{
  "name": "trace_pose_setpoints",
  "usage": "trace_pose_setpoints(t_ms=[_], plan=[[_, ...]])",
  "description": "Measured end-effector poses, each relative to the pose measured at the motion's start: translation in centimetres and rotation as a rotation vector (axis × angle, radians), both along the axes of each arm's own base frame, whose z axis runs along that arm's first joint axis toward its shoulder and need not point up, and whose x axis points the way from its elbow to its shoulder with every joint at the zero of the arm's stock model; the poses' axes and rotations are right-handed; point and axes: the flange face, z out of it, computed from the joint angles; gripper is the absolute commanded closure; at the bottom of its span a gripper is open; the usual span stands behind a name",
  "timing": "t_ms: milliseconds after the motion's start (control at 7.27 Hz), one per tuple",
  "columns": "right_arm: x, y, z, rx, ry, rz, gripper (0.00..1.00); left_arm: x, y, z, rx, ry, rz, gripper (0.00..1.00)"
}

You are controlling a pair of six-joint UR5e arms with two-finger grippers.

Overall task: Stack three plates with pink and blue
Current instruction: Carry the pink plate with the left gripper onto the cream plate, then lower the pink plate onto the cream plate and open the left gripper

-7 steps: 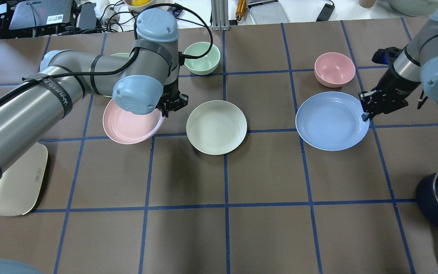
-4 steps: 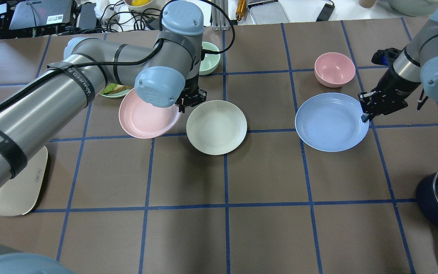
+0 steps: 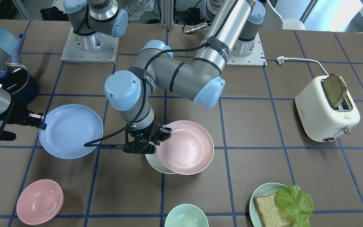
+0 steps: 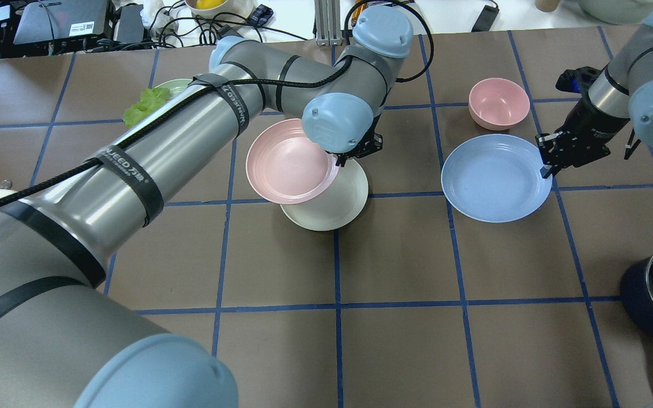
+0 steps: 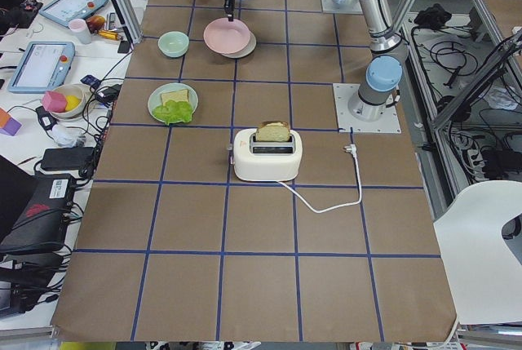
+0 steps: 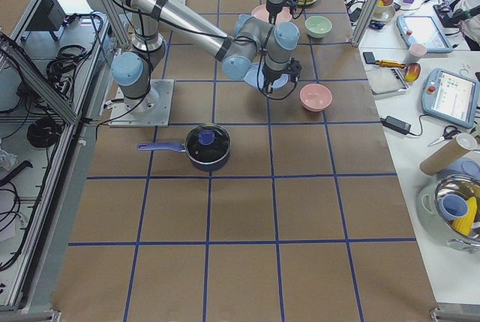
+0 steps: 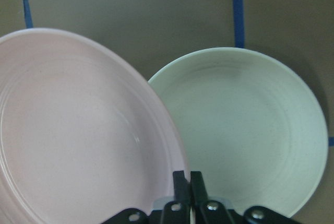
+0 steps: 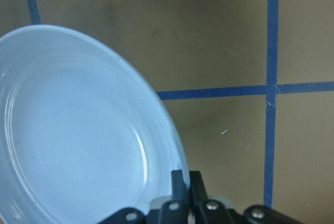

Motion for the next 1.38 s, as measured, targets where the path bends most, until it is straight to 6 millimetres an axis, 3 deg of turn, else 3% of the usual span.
trace_pose_setpoints(t_ms=[412,825,1375], plan=[[0.0,0.0,0.1,-0.001,0.001,0.0,1.0,-3.1,1.0,-1.9,0.03,-0.02,0.006,1.0],[0.0,0.0,0.0,0.0,0.0,0.0,1.0,-3.6,2.0,-3.4,0.086,-0.053,0.02,1.0],[0.0,0.0,0.1,-0.004,-0.003,0.0,1.0,-4.3,1.6,-5.4,0.096,-0.025,0.045,1.0]])
